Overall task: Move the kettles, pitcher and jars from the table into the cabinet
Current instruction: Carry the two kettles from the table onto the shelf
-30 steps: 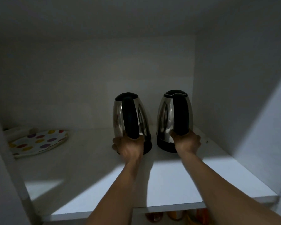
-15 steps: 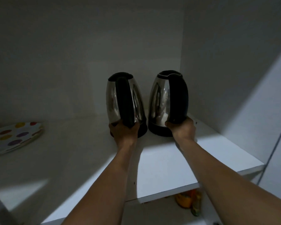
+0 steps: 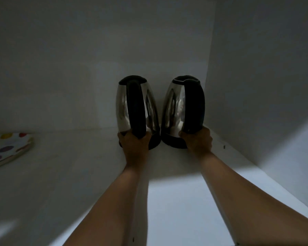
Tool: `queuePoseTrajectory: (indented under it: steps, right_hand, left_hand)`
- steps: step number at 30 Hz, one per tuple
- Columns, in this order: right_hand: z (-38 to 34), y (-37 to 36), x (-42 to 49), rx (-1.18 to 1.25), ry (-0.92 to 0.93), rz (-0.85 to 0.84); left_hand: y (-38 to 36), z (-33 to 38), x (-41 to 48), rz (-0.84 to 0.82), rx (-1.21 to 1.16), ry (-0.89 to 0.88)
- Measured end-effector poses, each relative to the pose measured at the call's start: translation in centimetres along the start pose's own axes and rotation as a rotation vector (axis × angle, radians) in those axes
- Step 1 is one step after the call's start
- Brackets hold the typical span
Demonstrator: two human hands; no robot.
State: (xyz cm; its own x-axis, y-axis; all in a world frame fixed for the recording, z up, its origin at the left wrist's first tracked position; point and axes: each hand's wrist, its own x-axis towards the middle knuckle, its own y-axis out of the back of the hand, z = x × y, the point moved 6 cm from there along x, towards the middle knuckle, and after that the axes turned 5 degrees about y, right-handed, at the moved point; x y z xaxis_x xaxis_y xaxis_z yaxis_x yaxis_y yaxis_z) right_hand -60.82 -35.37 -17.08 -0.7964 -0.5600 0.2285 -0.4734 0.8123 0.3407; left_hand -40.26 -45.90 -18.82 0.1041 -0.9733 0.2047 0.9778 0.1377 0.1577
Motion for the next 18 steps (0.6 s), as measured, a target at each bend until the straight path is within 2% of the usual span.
queuePoseTrajectory:
  steps: [9, 18]
  right_hand:
    - [0.8, -2.7, 4.7, -0.027, 0.007, -0.037]
    - [1.1, -2.7, 5.0, -0.014, 0.048, -0.146]
  left_hand:
    - [-2.0, -0.5, 1.6, 0.098, 0.047, 0.018]
    - [-1.3, 0.5, -0.9, 0.025, 0.148, 0.107]
